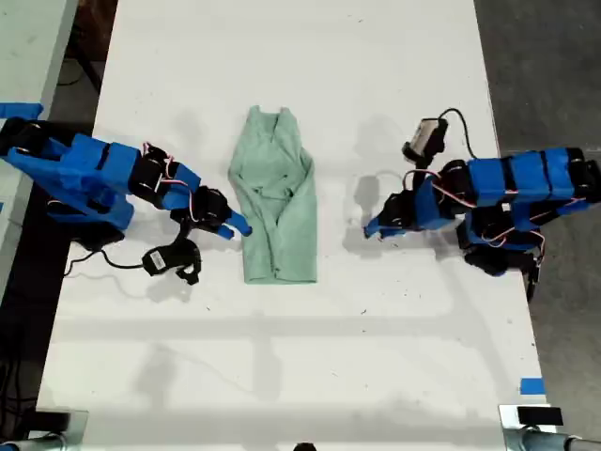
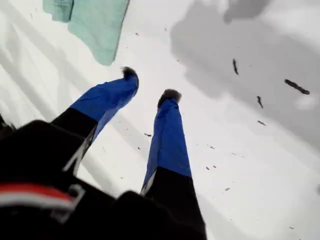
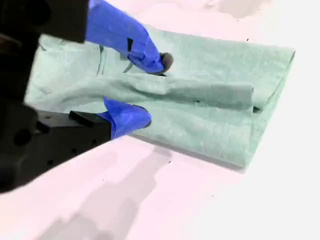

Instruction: Fold t shirt

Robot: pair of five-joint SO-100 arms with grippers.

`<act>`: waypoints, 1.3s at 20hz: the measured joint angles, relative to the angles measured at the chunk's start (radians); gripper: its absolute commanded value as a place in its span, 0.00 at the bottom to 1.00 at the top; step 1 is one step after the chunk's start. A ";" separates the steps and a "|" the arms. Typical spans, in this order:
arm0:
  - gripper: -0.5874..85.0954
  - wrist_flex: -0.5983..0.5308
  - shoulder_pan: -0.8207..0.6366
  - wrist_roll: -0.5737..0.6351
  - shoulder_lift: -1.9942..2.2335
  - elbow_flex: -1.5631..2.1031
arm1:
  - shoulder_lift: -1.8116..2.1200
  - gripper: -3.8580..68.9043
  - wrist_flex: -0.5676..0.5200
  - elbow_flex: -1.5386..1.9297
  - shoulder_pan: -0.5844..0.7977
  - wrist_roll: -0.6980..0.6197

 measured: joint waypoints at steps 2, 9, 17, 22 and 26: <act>0.17 0.002 0.029 -0.021 -0.078 -0.057 | -0.270 0.26 0.015 -0.238 -0.021 -0.029; 0.17 0.000 0.058 -0.061 -0.460 -0.199 | -0.758 0.26 0.087 -0.712 -0.034 -0.081; 0.00 -0.002 0.072 -0.020 -0.775 -0.492 | -0.988 0.08 0.092 -0.833 -0.043 -0.094; 0.00 -0.002 0.072 -0.020 -0.776 -0.495 | -1.088 0.08 0.081 -0.885 -0.048 -0.094; 0.00 -0.002 0.072 -0.020 -0.776 -0.495 | -1.101 0.14 0.095 -0.928 -0.048 -0.089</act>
